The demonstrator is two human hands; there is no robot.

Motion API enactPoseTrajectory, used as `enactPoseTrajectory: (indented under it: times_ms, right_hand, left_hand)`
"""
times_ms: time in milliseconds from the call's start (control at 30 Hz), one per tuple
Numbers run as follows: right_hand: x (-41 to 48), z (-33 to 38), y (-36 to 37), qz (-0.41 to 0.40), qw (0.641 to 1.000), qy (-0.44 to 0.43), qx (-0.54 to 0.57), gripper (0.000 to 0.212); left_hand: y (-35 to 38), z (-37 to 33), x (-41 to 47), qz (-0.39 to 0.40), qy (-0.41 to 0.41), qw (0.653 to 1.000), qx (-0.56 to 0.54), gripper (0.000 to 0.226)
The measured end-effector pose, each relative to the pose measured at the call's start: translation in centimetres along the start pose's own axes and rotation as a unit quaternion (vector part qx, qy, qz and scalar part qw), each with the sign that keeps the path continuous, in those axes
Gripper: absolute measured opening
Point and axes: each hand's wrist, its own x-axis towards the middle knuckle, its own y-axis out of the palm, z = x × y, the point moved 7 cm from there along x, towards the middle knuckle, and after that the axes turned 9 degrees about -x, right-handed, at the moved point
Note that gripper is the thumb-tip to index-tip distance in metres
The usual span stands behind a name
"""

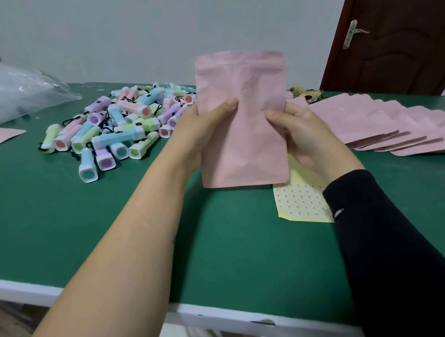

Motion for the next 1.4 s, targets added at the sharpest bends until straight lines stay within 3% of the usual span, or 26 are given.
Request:
enactPoseTrajectory:
  times_ms: [133, 267, 333, 467, 700, 967, 1033, 1200, 1400]
  right_hand:
    - [-0.3, 0.1, 0.6, 0.001, 0.997, 0.016, 0.072, 0.015]
    - [-0.3, -0.1, 0.7, -0.009, 0.995, 0.020, 0.093, 0.010]
    - [-0.3, -0.2, 0.4, -0.028, 0.995, 0.020, 0.090, 0.007]
    - [-0.2, -0.7, 0.7, -0.024, 0.998, 0.028, 0.059, 0.009]
    - [-0.3, -1.5, 1.2, 0.000, 0.995, 0.053, 0.083, 0.024]
    - [-0.1, -1.5, 0.9, -0.040, 0.998, 0.030, 0.025, 0.019]
    - [-0.1, -1.4, 1.0, -0.038, 0.998, 0.027, 0.034, 0.022]
    - [-0.5, -0.9, 2.1, 0.037, 0.996, 0.047, 0.066, 0.018]
    - [-1.4, -1.3, 4.0, 0.142, 0.984, 0.090, 0.055, 0.022]
  left_hand:
    - [0.5, 0.6, 0.1, 0.023, -0.040, 0.998, -0.041, 0.026]
    - [0.6, 0.7, 0.2, 0.039, -0.054, 0.994, -0.091, 0.012]
    - [0.4, 0.7, 0.4, 0.038, -0.052, 0.993, -0.104, 0.029]
    - [-0.1, 0.9, 0.5, 0.007, -0.044, 0.997, -0.055, 0.004]
    - [-0.6, 1.1, 0.7, -0.012, -0.058, 0.998, -0.027, 0.011]
    - [0.0, 1.5, 0.3, 0.020, -0.075, 0.997, -0.004, 0.032]
    - [0.1, 1.5, 0.2, 0.016, -0.072, 0.997, -0.012, 0.029]
    - [-0.6, 1.6, 0.2, -0.029, -0.098, 0.992, -0.077, 0.006]
    - [-1.2, 1.9, 0.3, -0.062, -0.120, 0.985, -0.105, 0.027]
